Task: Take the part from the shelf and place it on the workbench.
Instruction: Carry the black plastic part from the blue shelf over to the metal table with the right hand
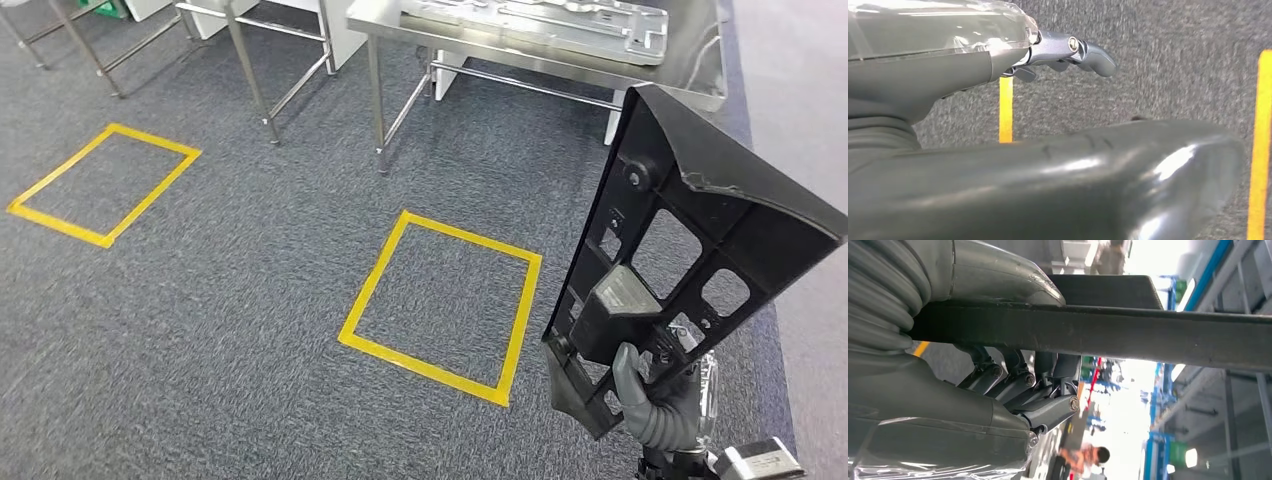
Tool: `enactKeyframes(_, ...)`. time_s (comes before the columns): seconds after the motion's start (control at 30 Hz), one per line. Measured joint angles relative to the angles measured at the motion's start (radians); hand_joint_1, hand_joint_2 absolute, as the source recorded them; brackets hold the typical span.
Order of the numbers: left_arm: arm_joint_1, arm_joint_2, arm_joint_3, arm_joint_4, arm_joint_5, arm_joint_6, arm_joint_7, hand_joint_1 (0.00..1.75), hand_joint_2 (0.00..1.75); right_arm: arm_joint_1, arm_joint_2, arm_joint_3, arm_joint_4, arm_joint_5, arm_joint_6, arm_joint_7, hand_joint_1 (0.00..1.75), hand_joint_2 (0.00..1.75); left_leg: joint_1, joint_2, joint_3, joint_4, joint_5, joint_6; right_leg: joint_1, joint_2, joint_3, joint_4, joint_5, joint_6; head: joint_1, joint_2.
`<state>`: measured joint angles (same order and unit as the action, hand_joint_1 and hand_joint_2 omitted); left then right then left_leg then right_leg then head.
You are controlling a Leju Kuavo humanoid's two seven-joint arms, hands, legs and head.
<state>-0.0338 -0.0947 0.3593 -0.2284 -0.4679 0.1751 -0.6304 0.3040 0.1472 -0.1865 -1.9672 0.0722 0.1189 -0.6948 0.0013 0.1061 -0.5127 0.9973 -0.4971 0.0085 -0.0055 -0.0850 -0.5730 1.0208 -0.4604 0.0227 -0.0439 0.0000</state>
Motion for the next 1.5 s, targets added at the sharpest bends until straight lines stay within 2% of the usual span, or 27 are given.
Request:
enactKeyframes(0.03, -0.005, 0.001, -0.003, 0.002, 0.006, -0.006, 0.027, 0.00, 0.00, -0.002, 0.000, 0.006, 0.003, -0.001, -0.010, 0.000, 1.75, 1.75, -0.001, 0.011, 0.003, -0.001, -0.002, -0.005, 0.005, 0.001, 0.000, -0.007, -0.003, -0.007, 0.000, 0.000)
enactKeyframes(0.1, -0.012, 0.009, -0.005, 0.003, 0.016, -0.022, 0.075, 0.00, 0.00, -0.002, -0.001, 0.015, 0.009, -0.008, -0.029, 0.000, 1.75, 1.75, 0.000, 0.027, 0.010, -0.001, -0.008, -0.016, 0.002, 0.030, 0.000, -0.012, 0.002, -0.019, 0.000, 0.000)
enactKeyframes(0.17, -0.012, 0.021, -0.006, 0.005, 0.020, -0.035, 0.102, 0.00, 0.00, -0.005, -0.002, 0.023, 0.015, -0.013, -0.046, 0.001, 1.75, 1.75, 0.004, -0.014, -0.005, 0.044, -0.041, -0.026, -0.006, 0.056, 0.003, -0.021, 0.008, -0.032, 0.000, 0.000)
enactKeyframes(0.23, -0.008, 0.033, -0.004, 0.007, 0.032, -0.046, 0.112, 0.00, 0.00, -0.009, -0.002, 0.033, 0.021, -0.004, -0.072, 0.009, 1.75, 1.75, 0.009, -0.079, -0.063, 0.170, -0.106, -0.032, -0.008, 0.078, 0.002, -0.024, 0.011, -0.041, -0.001, 0.000)
enactKeyframes(0.3, -0.003, 0.044, 0.001, 0.011, 0.050, -0.062, 0.117, 0.00, 0.00, -0.010, -0.002, 0.042, 0.029, 0.015, -0.111, 0.023, 1.75, 1.75, 0.011, -0.100, -0.124, 0.284, -0.141, -0.037, -0.008, 0.098, 0.002, -0.023, 0.008, -0.044, -0.001, 0.000)
enactKeyframes(0.33, -0.002, 0.049, 0.004, 0.012, 0.055, -0.070, 0.118, 0.00, 0.00, -0.010, -0.003, 0.045, 0.031, 0.021, -0.129, 0.028, 1.75, 1.75, 0.011, -0.101, -0.134, 0.292, -0.128, -0.039, -0.007, 0.108, 0.003, -0.022, 0.006, -0.044, -0.001, 0.000)
enactKeyframes(0.4, -0.001, 0.059, 0.011, 0.012, 0.058, -0.080, 0.119, 0.00, 0.00, -0.013, -0.005, 0.051, 0.034, 0.030, -0.156, 0.034, 1.75, 1.75, 0.013, -0.102, -0.099, 0.192, -0.052, -0.037, -0.008, 0.122, 0.010, -0.018, -0.003, -0.039, -0.001, 0.000)
enactKeyframes(0.47, -0.002, 0.067, 0.015, 0.013, 0.056, -0.085, 0.117, 0.00, 0.00, -0.020, -0.012, 0.056, 0.032, 0.043, -0.177, 0.039, 1.75, 1.75, 0.012, -0.108, -0.044, 0.063, -0.002, -0.029, -0.005, 0.130, 0.015, -0.010, -0.014, -0.029, -0.001, 0.000)
enactKeyframes(0.5, -0.003, 0.070, 0.016, 0.013, 0.054, -0.086, 0.115, 0.00, 0.00, -0.024, -0.018, 0.059, 0.031, 0.050, -0.186, 0.042, 1.75, 1.75, 0.011, -0.111, -0.030, 0.028, 0.003, -0.023, -0.003, 0.133, 0.015, -0.008, -0.018, -0.023, 0.000, 0.000)
enactKeyframes(0.57, -0.003, 0.075, 0.017, 0.013, 0.052, -0.091, 0.110, 0.00, 0.00, -0.031, -0.031, 0.063, 0.026, 0.060, -0.198, 0.046, 1.75, 1.75, 0.009, -0.112, -0.025, 0.012, -0.004, -0.007, -0.002, 0.135, 0.015, 0.000, -0.017, -0.009, 0.000, 0.000)
enactKeyframes(0.67, -0.004, 0.079, 0.018, 0.013, 0.048, -0.102, 0.095, 0.00, 0.00, -0.036, -0.052, 0.070, 0.023, 0.073, -0.210, 0.054, 1.75, 1.75, 0.012, -0.108, -0.005, 0.006, -0.007, 0.011, -0.006, 0.115, -0.001, 0.047, -0.033, 0.007, 0.000, 0.000)
enactKeyframes(0.7, -0.005, 0.080, 0.018, 0.013, 0.044, -0.107, 0.088, 0.00, 0.00, -0.040, -0.059, 0.072, 0.022, 0.077, -0.215, 0.057, 1.75, 1.75, 0.012, -0.107, 0.003, 0.005, -0.010, 0.014, -0.007, 0.104, -0.025, 0.092, -0.054, 0.011, 0.000, 0.000)
enactKeyframes(0.8, -0.008, 0.082, 0.018, 0.013, 0.037, -0.119, 0.074, 0.00, 0.00, -0.042, -0.080, 0.075, 0.022, 0.086, -0.229, 0.064, 1.75, 1.75, 0.010, -0.104, 0.022, 0.005, -0.028, 0.017, -0.008, 0.090, -0.142, 0.265, -0.112, 0.016, 0.000, 0.000)
enactKeyframes(0.83, -0.008, 0.082, 0.018, 0.013, 0.037, -0.121, 0.073, 0.00, 0.00, -0.039, -0.086, 0.076, 0.022, 0.088, -0.232, 0.067, 1.75, 1.75, 0.010, -0.103, 0.032, 0.005, -0.038, 0.017, -0.007, 0.090, -0.167, 0.281, -0.110, 0.015, 0.000, 0.000)
enactKeyframes(0.87, -0.008, 0.082, 0.018, 0.013, 0.037, -0.121, 0.074, 0.00, 0.00, -0.036, -0.091, 0.076, 0.021, 0.091, -0.234, 0.070, 1.75, 1.75, 0.010, -0.103, 0.046, 0.005, -0.048, 0.016, -0.006, 0.090, -0.172, 0.261, -0.092, 0.011, 0.000, 0.000)
enactKeyframes(0.9, -0.009, 0.081, 0.018, 0.013, 0.037, -0.122, 0.077, 0.00, 0.00, -0.032, -0.095, 0.076, 0.021, 0.092, -0.235, 0.072, 1.75, 1.75, 0.009, -0.102, 0.061, 0.005, -0.059, 0.015, -0.005, 0.089, -0.162, 0.209, -0.059, 0.006, 0.000, 0.000)
enactKeyframes(0.93, -0.008, 0.080, 0.019, 0.013, 0.038, -0.122, 0.082, 0.00, 0.00, -0.030, -0.099, 0.077, 0.020, 0.093, -0.237, 0.074, 1.75, 1.75, 0.009, -0.101, 0.075, 0.004, -0.072, 0.014, -0.001, 0.086, -0.145, 0.143, -0.008, -0.003, 0.000, 0.000)
enactKeyframes(1.0, -0.009, 0.076, 0.020, 0.015, 0.038, -0.120, 0.090, 0.00, 0.00, -0.025, -0.106, 0.079, 0.018, 0.094, -0.243, 0.077, 1.75, 1.75, 0.009, -0.099, 0.096, -0.002, -0.095, 0.006, 0.011, 0.076, -0.123, 0.056, 0.053, -0.017, 0.000, 0.000)
enactKeyframes(1.03, -0.009, 0.075, 0.020, 0.016, 0.038, -0.119, 0.094, 0.00, 0.00, -0.022, -0.109, 0.081, 0.017, 0.094, -0.246, 0.079, 1.75, 1.75, 0.008, -0.097, 0.107, -0.006, -0.101, -0.001, 0.016, 0.074, -0.118, 0.038, 0.064, -0.024, 0.000, 0.000)
enactKeyframes(1.13, -0.012, 0.074, 0.022, 0.016, 0.040, -0.116, 0.096, 0.00, 0.00, -0.017, -0.114, 0.087, 0.012, 0.095, -0.250, 0.084, 1.75, 1.75, 0.006, -0.093, 0.121, 0.021, -0.082, -0.021, 0.014, 0.083, -0.082, 0.017, 0.040, -0.045, 0.000, 0.000)
enactKeyframes(1.2, -0.016, 0.073, 0.023, 0.016, 0.042, -0.116, 0.096, 0.00, 0.00, -0.016, -0.115, 0.091, 0.009, 0.095, -0.252, 0.087, 1.75, 1.75, 0.008, -0.096, 0.060, 0.130, -0.066, -0.025, 0.010, 0.086, -0.042, 0.003, 0.021, -0.057, 0.000, 0.000)
enactKeyframes(1.23, -0.016, 0.072, 0.025, 0.017, 0.044, -0.116, 0.096, 0.00, 0.00, -0.015, -0.115, 0.094, 0.009, 0.096, -0.253, 0.088, 1.75, 1.75, 0.010, -0.098, 0.014, 0.198, -0.077, -0.026, 0.010, 0.088, -0.024, -0.002, 0.007, -0.060, 0.000, 0.000)
enactKeyframes(1.3, -0.011, 0.072, 0.031, 0.017, 0.048, -0.117, 0.095, 0.00, 0.00, -0.012, -0.116, 0.100, 0.010, 0.100, -0.257, 0.091, 1.75, 1.75, 0.012, -0.099, -0.078, 0.286, -0.143, -0.032, 0.011, 0.093, 0.011, -0.003, -0.022, -0.064, 0.000, 0.000)
enactKeyframes(1.37, 0.002, 0.074, 0.038, 0.018, 0.050, -0.117, 0.093, 0.00, 0.00, -0.007, -0.117, 0.107, 0.013, 0.105, -0.262, 0.093, 1.75, 1.75, 0.011, -0.099, -0.132, 0.281, -0.199, -0.036, 0.011, 0.102, 0.053, -0.003, -0.054, -0.064, 0.000, 0.000)
enactKeyframes(1.4, 0.007, 0.074, 0.040, 0.018, 0.051, -0.118, 0.092, 0.00, 0.00, -0.006, -0.117, 0.110, 0.014, 0.107, -0.264, 0.093, 1.75, 1.75, 0.010, -0.100, -0.145, 0.245, -0.188, -0.033, 0.012, 0.106, 0.078, -0.003, -0.072, -0.063, 0.000, 0.000)
enactKeyframes(1.43, 0.012, 0.075, 0.042, 0.019, 0.051, -0.118, 0.092, 0.00, 0.00, -0.005, -0.118, 0.114, 0.016, 0.107, -0.266, 0.094, 1.75, 1.75, 0.007, -0.100, -0.153, 0.193, -0.135, -0.027, 0.013, 0.109, 0.099, -0.004, -0.091, -0.062, 0.000, 0.000)
enactKeyframes(1.5, 0.017, 0.077, 0.046, 0.022, 0.053, -0.120, 0.090, 0.00, 0.00, -0.003, -0.122, 0.120, 0.021, 0.105, -0.268, 0.094, 1.75, 1.75, 0.001, -0.104, -0.156, 0.107, 0.007, -0.013, 0.015, 0.114, 0.136, -0.002, -0.126, -0.055, 0.000, 0.000)
